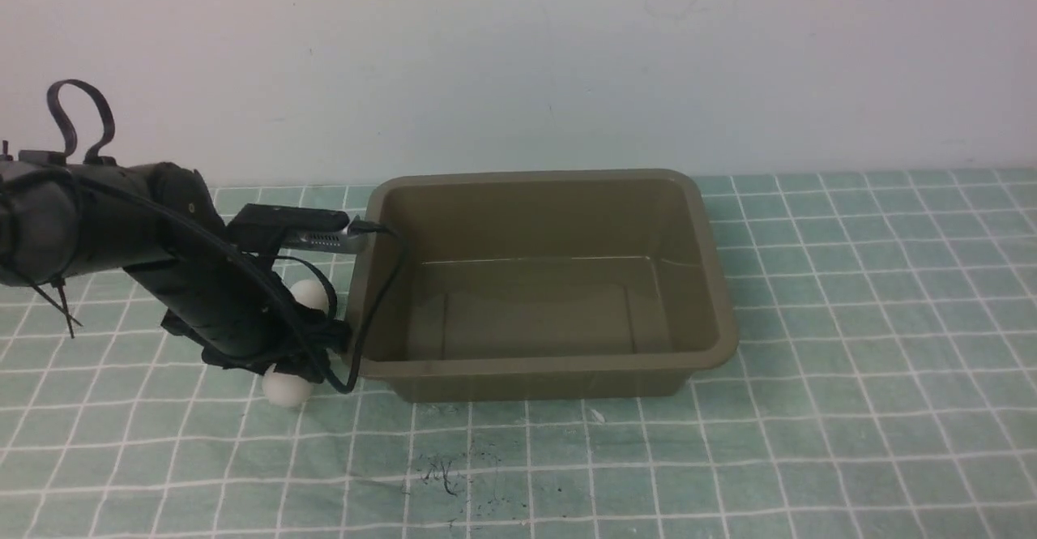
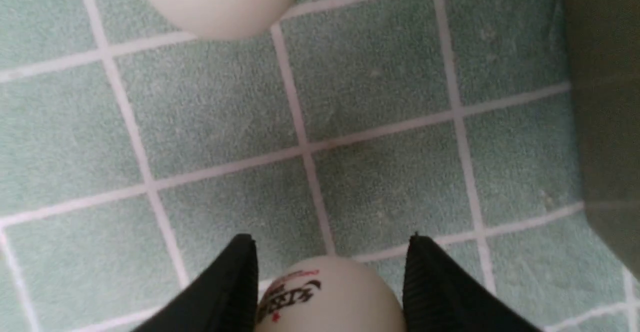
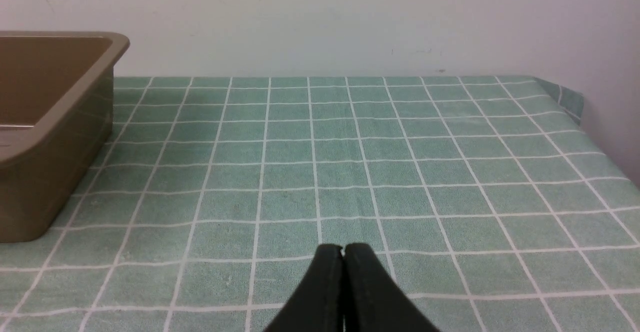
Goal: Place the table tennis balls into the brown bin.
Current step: 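Reach for and grasp a ping pong ball on the table beside the basket, then drop the ball into the bin, then reach for and grasp a ping pong ball on the table beside the basket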
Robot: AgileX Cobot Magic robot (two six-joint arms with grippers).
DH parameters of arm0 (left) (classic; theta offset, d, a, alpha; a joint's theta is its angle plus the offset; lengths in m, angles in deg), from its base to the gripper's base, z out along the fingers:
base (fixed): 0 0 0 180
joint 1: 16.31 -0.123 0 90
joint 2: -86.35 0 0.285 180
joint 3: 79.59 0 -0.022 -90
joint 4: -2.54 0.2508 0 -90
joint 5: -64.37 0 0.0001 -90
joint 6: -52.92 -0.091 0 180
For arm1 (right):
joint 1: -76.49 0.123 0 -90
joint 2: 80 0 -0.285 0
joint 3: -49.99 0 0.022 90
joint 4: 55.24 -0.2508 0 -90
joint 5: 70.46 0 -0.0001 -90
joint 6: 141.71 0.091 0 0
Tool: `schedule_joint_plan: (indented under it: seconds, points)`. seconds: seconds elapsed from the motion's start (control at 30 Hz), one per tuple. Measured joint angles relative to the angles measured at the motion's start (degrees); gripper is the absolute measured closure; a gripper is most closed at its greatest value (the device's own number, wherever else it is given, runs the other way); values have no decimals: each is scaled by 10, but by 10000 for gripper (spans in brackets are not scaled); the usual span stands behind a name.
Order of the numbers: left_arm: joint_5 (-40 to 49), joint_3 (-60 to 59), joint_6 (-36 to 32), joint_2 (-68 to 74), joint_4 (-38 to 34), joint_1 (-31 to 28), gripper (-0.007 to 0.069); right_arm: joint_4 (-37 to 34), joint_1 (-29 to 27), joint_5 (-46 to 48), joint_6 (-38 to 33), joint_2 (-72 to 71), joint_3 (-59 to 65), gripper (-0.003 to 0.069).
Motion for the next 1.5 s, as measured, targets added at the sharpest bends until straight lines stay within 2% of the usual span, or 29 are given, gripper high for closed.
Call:
schedule_joint_plan:
  seconds: [0.13, 0.27, 0.37, 0.53, 0.6, 0.7, 0.77, 0.83, 0.87, 0.93, 1.0, 1.03, 1.07, 1.13, 1.2, 1.33, 1.37, 1.43, 1.47, 1.5]
  points:
    - [46, 49, 1, -52, 3, 1, 291, 0, 0, 0, 0, 0, 0, 668]
    - [57, 96, -11, -88, -54, 25, 291, 0, 0, 0, 0, 0, 0, 668]
    - [34, 112, -51, -81, -83, 66, 291, 0, 0, 0, 0, 0, 0, 668]
    - [7, 123, -54, -32, -94, 106, 291, 0, 0, 0, 0, 0, 0, 668]
    - [22, 142, -50, -4, -91, 115, 263, 0, 0, 0, 0, 0, 0, 668]
    - [59, 186, -42, 15, -53, 113, 146, 0, 0, 0, 0, 0, 0, 668]
    - [80, 209, -20, 15, -16, 102, 113, 0, 0, 0, 0, 0, 0, 668]
    - [98, 235, 32, 14, 30, 78, 115, 0, 0, 0, 0, 0, 0, 668]
    - [102, 241, 57, 14, 44, 69, 130, 0, 0, 0, 0, 0, 0, 668]
    - [119, 247, 116, 15, 88, 21, 226, 0, 0, 0, 0, 0, 0, 668]
    - [130, 247, 140, 21, 103, -11, 357, 0, 0, 0, 0, 0, 0, 668]
    - [134, 247, 143, 27, 108, -30, 439, 0, 0, 0, 0, 0, 0, 668]
    - [136, 247, 143, 29, 109, -37, 456, 0, 0, 0, 0, 0, 0, 668]
    - [139, 247, 125, 50, 107, -60, 580, 0, 0, 0, 0, 0, 0, 668]
    - [142, 247, 92, 69, 96, -64, 606, 0, 0, 0, 0, 0, 0, 668]
    - [144, 247, 40, 96, 59, -56, 560, 0, 0, 0, 0, 0, 0, 668]
    - [134, 247, 28, 110, 38, -51, 493, 0, 0, 0, 0, 0, 0, 668]
    - [122, 247, 24, 121, 25, -49, 417, 0, 0, 0, 0, 0, 0, 668]
    - [108, 247, 23, 129, 12, -46, 344, 0, 0, 0, 0, 0, 0, 668]
    - [102, 247, 22, 134, 7, -45, 305, 0, 0, 0, 0, 0, 0, 668]
